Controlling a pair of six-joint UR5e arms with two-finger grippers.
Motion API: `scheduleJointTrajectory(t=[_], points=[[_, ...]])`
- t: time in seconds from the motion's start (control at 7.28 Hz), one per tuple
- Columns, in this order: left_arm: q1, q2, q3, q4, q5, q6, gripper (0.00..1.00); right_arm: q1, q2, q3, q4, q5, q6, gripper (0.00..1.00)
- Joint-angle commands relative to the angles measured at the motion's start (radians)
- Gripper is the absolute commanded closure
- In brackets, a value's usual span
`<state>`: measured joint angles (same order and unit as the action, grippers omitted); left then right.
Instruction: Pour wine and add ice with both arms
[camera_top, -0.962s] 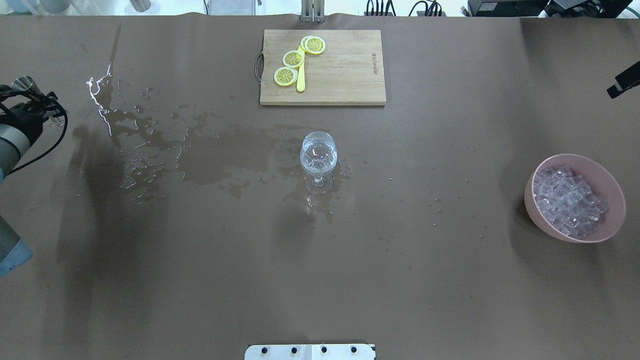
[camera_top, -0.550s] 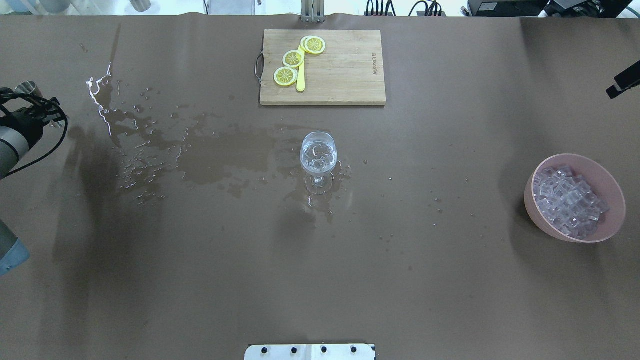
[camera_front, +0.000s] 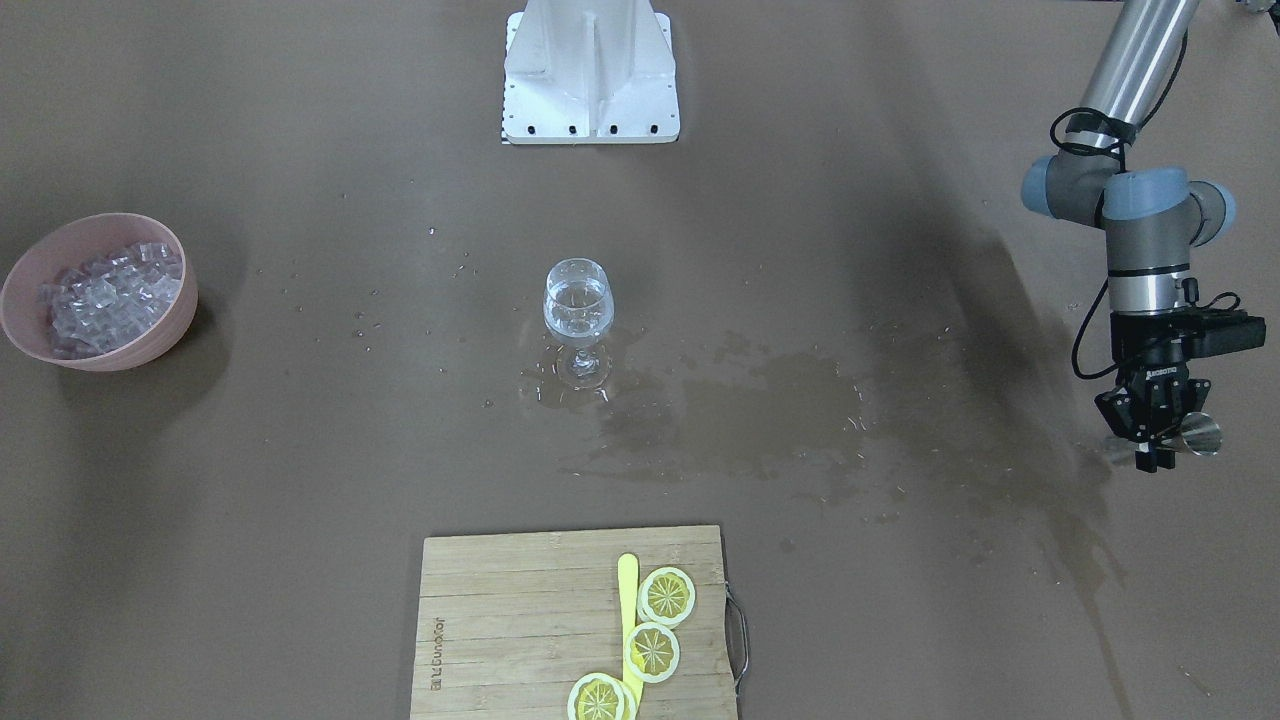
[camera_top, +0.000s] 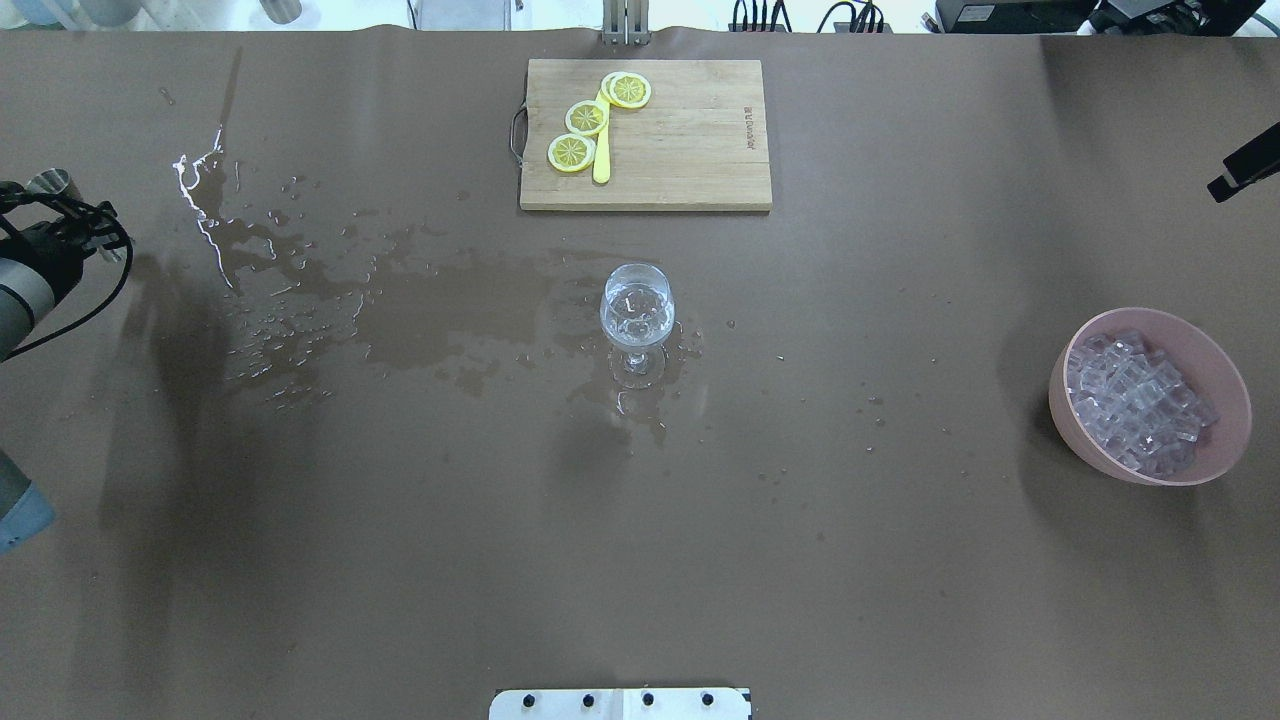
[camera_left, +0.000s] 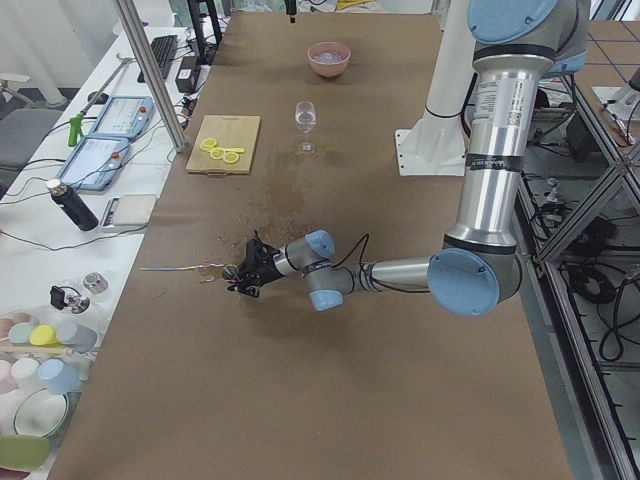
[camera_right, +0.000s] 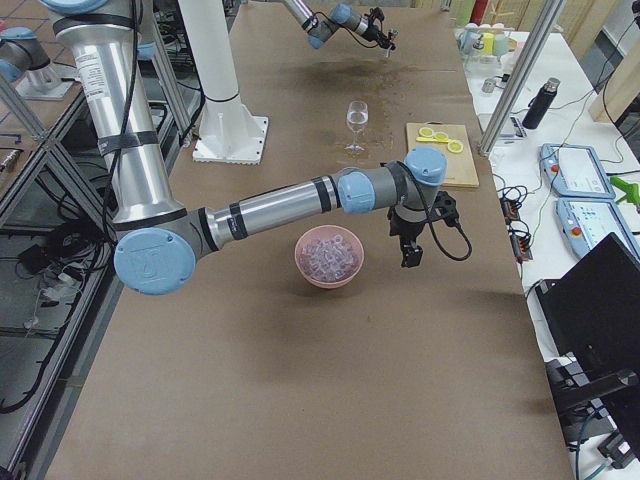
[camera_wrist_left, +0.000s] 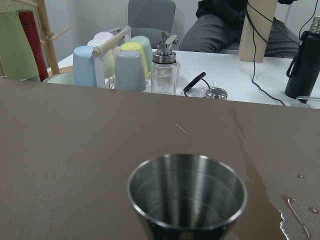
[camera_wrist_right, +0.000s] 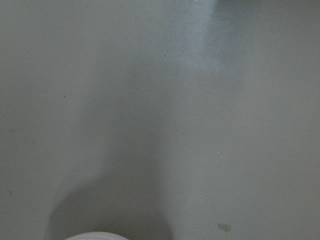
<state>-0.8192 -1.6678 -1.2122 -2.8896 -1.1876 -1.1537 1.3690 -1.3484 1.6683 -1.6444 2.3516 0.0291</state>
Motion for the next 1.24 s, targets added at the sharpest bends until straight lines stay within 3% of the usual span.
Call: scheduleJointTrajectory(t=[0.0, 0.14, 0.27, 0.82, 1.1], points=[[0.002, 0.000, 0.003, 0.001, 0.000, 0.000, 0.47, -0.001, 0.000, -0.001, 0.000, 0.000, 0.000, 0.00], [0.002, 0.000, 0.003, 0.001, -0.001, 0.002, 0.34, -0.001, -0.002, 0.002, -0.002, 0.000, 0.000, 0.00], [0.002, 0.000, 0.003, 0.001, -0.003, 0.003, 0.01, -0.001, -0.003, 0.002, -0.002, 0.000, 0.000, 0.00], [-0.014, 0.058, -0.059, -0.017, -0.125, 0.026, 0.01, -0.001, -0.002, 0.007, 0.000, 0.002, 0.000, 0.00], [-0.093, 0.130, -0.154, -0.016, -0.304, 0.026, 0.01, -0.001, -0.002, 0.010, 0.000, 0.000, 0.003, 0.00]])
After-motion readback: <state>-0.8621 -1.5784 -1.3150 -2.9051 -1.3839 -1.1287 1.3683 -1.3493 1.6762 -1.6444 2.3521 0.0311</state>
